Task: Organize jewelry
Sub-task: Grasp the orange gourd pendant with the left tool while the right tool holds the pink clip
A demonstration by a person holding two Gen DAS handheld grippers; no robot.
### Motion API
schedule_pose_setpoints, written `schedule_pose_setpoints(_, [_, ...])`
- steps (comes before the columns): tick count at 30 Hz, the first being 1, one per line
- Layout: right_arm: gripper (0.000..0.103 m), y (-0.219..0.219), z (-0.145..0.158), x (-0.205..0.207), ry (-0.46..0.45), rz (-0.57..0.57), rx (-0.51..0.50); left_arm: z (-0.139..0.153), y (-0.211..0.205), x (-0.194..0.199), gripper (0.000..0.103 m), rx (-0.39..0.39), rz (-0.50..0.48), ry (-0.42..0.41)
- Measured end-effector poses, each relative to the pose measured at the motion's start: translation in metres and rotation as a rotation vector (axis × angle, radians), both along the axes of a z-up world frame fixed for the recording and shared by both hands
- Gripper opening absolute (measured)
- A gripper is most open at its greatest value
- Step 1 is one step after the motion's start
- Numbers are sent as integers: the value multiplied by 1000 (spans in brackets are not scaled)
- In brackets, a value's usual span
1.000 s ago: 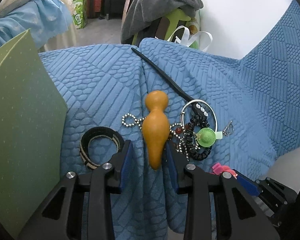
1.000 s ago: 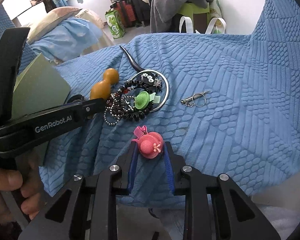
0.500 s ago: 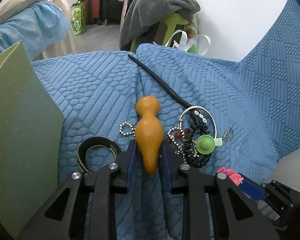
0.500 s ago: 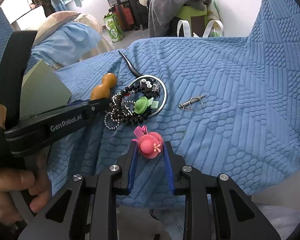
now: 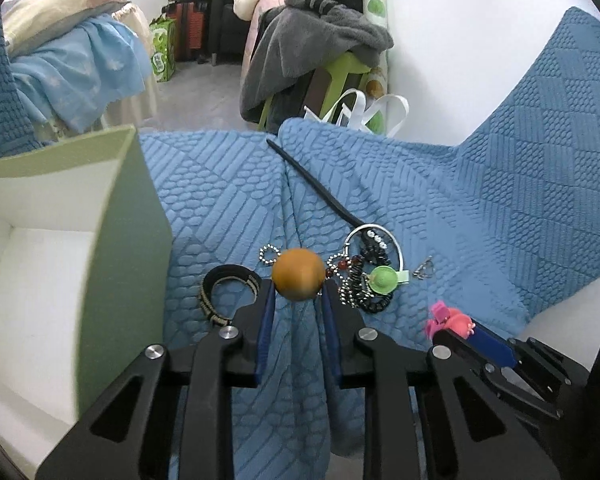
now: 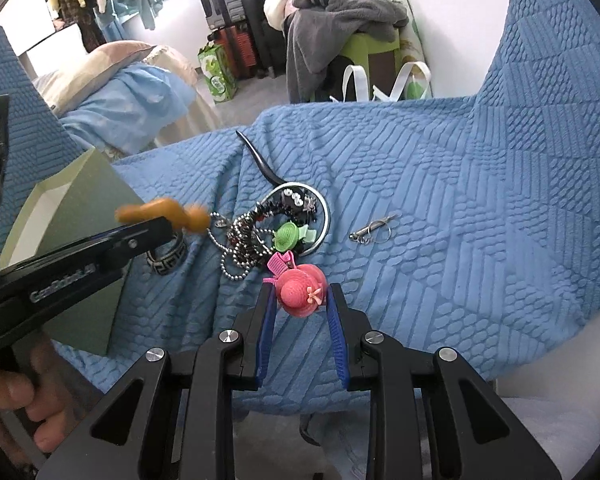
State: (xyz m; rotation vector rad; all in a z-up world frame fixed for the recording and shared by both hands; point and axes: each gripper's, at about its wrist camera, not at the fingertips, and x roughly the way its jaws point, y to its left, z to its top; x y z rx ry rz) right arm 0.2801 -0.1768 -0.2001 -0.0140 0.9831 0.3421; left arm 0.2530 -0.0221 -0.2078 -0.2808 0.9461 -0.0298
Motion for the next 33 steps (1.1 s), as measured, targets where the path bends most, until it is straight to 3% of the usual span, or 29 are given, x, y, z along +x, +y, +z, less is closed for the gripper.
schedule_pose_setpoints(1, [23,0,2,-1,-4,-3,1,3,1,-3,18,-2,1,-3])
schedule_pose_setpoints(2, [23,0,4,-2,-6,-5,3,5,1,-5,0,-9,-2,-3])
schedule_pose_setpoints(8, [23,2,16,-10,-21,-19,10,7,6,-15,0,-41,-2,1])
schedule_pose_setpoints(14, [23,3,4,-9,19,-46,5,-1,10,-16,0,-91,-21,17])
schedule_pose_setpoints(16, [23,3,2,-8,19,-48,-1,-1,8,-11,7,-96,-29,21])
schedule_pose_setpoints(18, [23,0,0,-6,22,-51,1,-2,4,-3,41,-89,-30,32])
schedule_pose_setpoints(19, [23,-1,-1,-5,23,-53,4,-2,3,-1,44,-86,-25,20])
schedule_pose_setpoints(33, [23,-12,-5,6,35,-48,52,-33,-7,37,43,-49,-22,41])
